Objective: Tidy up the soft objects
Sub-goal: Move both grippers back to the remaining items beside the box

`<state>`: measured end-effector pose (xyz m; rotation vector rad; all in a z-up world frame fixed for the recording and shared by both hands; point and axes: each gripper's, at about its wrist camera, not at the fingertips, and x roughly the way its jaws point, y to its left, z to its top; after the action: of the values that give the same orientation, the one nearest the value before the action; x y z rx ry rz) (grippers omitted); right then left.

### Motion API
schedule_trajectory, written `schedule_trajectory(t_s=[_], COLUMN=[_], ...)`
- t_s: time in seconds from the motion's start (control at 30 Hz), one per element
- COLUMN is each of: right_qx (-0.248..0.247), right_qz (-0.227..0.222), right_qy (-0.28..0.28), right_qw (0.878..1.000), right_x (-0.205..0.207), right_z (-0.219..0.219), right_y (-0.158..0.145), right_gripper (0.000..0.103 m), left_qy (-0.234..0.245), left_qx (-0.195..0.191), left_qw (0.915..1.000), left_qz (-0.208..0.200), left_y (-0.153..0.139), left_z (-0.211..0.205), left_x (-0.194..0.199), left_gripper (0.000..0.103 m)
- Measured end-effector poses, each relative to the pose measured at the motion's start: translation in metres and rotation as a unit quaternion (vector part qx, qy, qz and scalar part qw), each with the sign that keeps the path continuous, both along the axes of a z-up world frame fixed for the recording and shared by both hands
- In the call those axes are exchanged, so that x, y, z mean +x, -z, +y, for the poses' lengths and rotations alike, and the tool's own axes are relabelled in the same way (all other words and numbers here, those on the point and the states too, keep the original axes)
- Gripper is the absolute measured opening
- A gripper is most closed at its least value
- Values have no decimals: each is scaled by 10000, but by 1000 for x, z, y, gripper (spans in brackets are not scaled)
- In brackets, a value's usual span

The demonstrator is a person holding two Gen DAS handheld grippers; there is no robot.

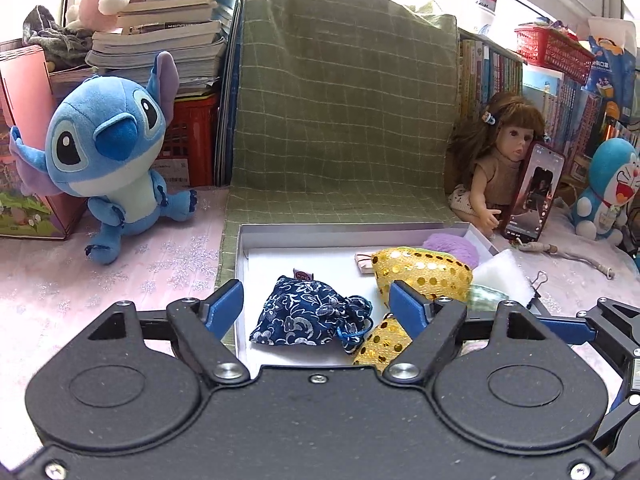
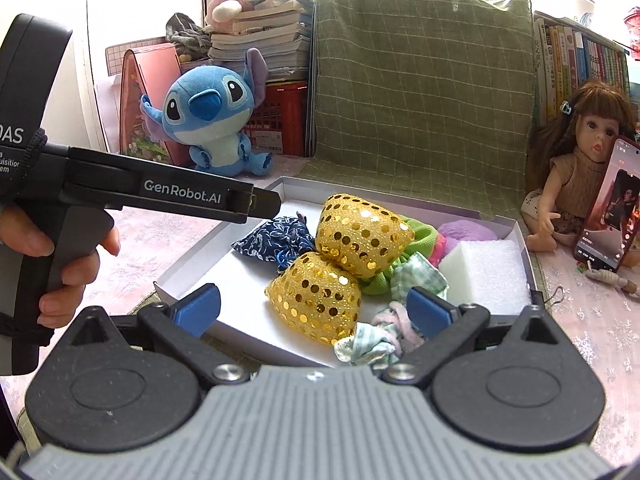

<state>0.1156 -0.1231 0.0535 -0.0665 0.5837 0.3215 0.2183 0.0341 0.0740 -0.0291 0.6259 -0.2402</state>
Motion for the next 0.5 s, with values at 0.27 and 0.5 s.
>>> schedule_trajectory(t_s=[0.27,0.5], right_qx=[146,421], right_qz=[-211,-322], right_qy=[90,261], right_qw=[9996,9983], right_x=[-23,-46], right_z=[-17,-41], right_y=[-7,-9], right_gripper=[103,103], left_qy=[-7,21], left_qx=[-200,-282], left_qw=[9992,9984], left_qz=[-334,-485], left_y=[-15,-15], left_z=[-5,-13], left_x=[-41,-77], left_gripper=[84,87])
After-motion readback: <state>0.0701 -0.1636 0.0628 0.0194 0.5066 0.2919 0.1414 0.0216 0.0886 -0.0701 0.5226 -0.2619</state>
